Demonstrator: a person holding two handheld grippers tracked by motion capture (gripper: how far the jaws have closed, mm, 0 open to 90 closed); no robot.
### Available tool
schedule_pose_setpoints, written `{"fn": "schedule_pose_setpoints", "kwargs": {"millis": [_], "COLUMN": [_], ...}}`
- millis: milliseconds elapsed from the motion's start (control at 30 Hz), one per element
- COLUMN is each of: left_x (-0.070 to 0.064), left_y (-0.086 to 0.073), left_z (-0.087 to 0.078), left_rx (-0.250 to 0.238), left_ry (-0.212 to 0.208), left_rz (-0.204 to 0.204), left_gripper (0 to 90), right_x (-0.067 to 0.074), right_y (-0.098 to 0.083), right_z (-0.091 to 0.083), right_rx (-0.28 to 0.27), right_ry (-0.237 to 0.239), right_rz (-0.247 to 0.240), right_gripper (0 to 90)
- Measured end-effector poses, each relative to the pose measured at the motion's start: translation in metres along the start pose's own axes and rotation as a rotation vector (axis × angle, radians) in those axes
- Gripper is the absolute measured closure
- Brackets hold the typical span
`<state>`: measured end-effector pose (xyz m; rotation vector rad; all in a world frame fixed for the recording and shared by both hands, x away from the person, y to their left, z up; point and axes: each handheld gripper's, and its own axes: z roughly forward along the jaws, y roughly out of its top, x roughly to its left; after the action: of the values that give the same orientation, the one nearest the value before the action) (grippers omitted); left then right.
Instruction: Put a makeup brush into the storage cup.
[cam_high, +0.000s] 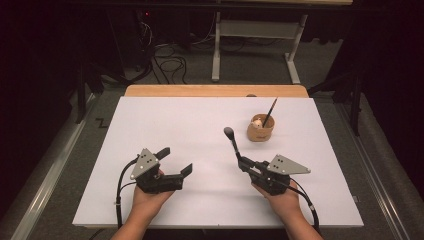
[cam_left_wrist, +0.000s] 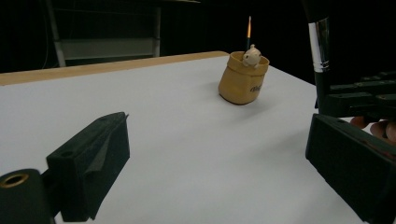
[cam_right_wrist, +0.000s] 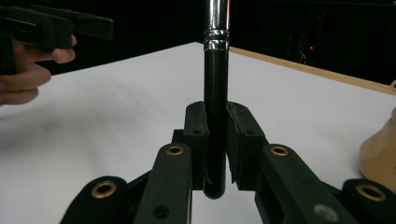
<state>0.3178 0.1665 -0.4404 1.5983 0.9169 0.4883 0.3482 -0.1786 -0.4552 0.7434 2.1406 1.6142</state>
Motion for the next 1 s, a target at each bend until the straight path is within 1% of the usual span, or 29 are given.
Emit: {"fn": "schedule_pose_setpoints", "kwargs": {"millis": [33,100,200,300,367,400,433,467,533,567,733,767,800,833,900,1000], "left_x": [-0.003,-0.008,-0.014,-0.02,-0.023,-0.024,-0.026,-0.027,-0.029,-0.03,-0.034,-0.036,-0.036,-0.037,-0.039,-0.042], "left_y": [0.001,0.003,0.005,0.007,0.008,0.009,0.01,0.01,0.011,0.012,0.014,0.014,0.014,0.015,0.015,0.016], "left_z": [0.002,0.006,0.011,0.017,0.02,0.022,0.023,0.024,0.027,0.028,0.031,0.033,0.033,0.034,0.036,0.04], "left_rx": [0.002,-0.004,-0.004,0.0,0.002,0.004,0.002,0.003,0.004,0.007,0.009,0.008,0.007,0.01,0.009,0.008], "left_ry": [-0.007,-0.02,-0.035,-0.05,-0.057,-0.062,-0.065,-0.07,-0.074,-0.078,-0.091,-0.097,-0.1,-0.103,-0.11,-0.122], "left_rz": [0.007,0.003,0.01,0.019,0.026,0.028,0.026,0.025,0.026,0.029,0.031,0.027,0.026,0.03,0.028,0.024], "left_gripper": [7.4,7.9,8.1,8.1,8.1,8.1,8.1,8.1,8.1,8.1,8.3,8.6,8.7,8.8,9.0,9.5], "right_x": [0.0,0.002,0.004,0.007,0.009,0.01,0.011,0.012,0.014,0.014,0.016,0.017,0.017,0.018,0.02,0.022], "right_y": [0.0,0.0,-0.001,-0.003,-0.003,-0.004,-0.004,-0.004,-0.004,-0.004,-0.004,-0.004,-0.004,-0.004,-0.004,-0.004], "right_z": [0.0,0.001,0.002,0.004,0.006,0.006,0.007,0.008,0.008,0.009,0.011,0.011,0.012,0.012,0.012,0.013], "right_rx": [-0.002,-0.003,-0.003,-0.001,-0.001,-0.003,-0.008,-0.012,-0.013,-0.019,-0.021,-0.024,-0.025,-0.026,-0.025,-0.032], "right_ry": [0.002,0.005,0.009,0.025,0.027,0.037,0.033,0.04,0.043,0.048,0.057,0.065,0.062,0.073,0.067,0.075], "right_rz": [0.002,0.002,-0.003,-0.004,-0.022,-0.025,-0.024,-0.029,-0.02,-0.03,-0.022,-0.02,-0.03,-0.03,-0.035,-0.041], "right_gripper": [80.5,80.5,80.5,80.5,80.5,80.5,80.5,80.5,80.5,80.5,80.5,80.5,80.5,80.5,80.5,80.5]}}
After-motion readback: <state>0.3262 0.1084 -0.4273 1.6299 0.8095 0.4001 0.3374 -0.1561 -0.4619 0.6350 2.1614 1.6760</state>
